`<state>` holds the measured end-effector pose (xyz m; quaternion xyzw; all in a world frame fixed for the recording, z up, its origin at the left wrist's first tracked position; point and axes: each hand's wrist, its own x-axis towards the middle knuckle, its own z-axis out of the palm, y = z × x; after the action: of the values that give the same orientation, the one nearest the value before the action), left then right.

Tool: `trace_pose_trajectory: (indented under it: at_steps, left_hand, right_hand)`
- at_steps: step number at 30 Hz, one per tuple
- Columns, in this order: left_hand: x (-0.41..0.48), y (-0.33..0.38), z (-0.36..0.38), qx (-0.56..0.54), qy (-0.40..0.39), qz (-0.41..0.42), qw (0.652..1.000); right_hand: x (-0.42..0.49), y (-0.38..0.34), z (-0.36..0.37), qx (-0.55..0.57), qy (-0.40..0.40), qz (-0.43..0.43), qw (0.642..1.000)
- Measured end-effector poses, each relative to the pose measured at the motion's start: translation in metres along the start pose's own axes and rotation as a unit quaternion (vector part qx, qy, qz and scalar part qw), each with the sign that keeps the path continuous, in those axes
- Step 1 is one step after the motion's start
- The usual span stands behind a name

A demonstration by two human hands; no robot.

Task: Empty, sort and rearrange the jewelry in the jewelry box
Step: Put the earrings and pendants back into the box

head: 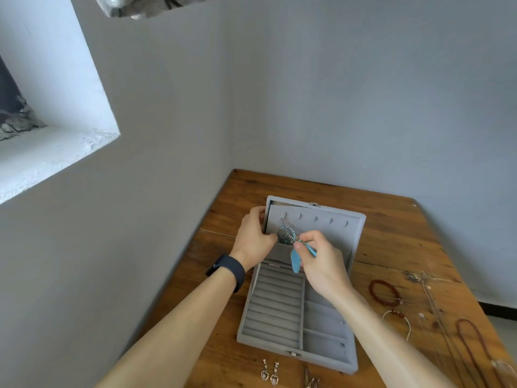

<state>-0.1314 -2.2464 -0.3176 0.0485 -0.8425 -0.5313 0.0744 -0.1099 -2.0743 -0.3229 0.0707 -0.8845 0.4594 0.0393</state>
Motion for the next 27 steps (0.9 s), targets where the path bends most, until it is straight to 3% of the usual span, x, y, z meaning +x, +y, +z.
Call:
trace_pose_trajectory:
  at_steps: [5, 10, 18, 27]
  left_hand:
    - [-0.002, 0.0, 0.009, -0.034, -0.006, -0.041, 0.999]
    - [-0.001, 0.004, 0.008, -0.078, -0.029, -0.072, 0.994]
    - [-0.003, 0.003, 0.006, -0.085, -0.022, -0.065, 0.994]
    - [-0.004, 0.005, 0.007, -0.083, -0.019, -0.068, 0.994]
  right_hand:
    - [0.011, 0.004, -0.016, -0.179, 0.096, -0.177, 0.963]
    - [0.022, 0.012, -0.022, -0.3, 0.135, -0.267, 0.906]
    - [0.014, 0.015, -0.005, -0.247, 0.073, -0.182, 0.949]
    - [0.009, 0.004, 0.006, -0.242, 0.132, -0.158, 0.948]
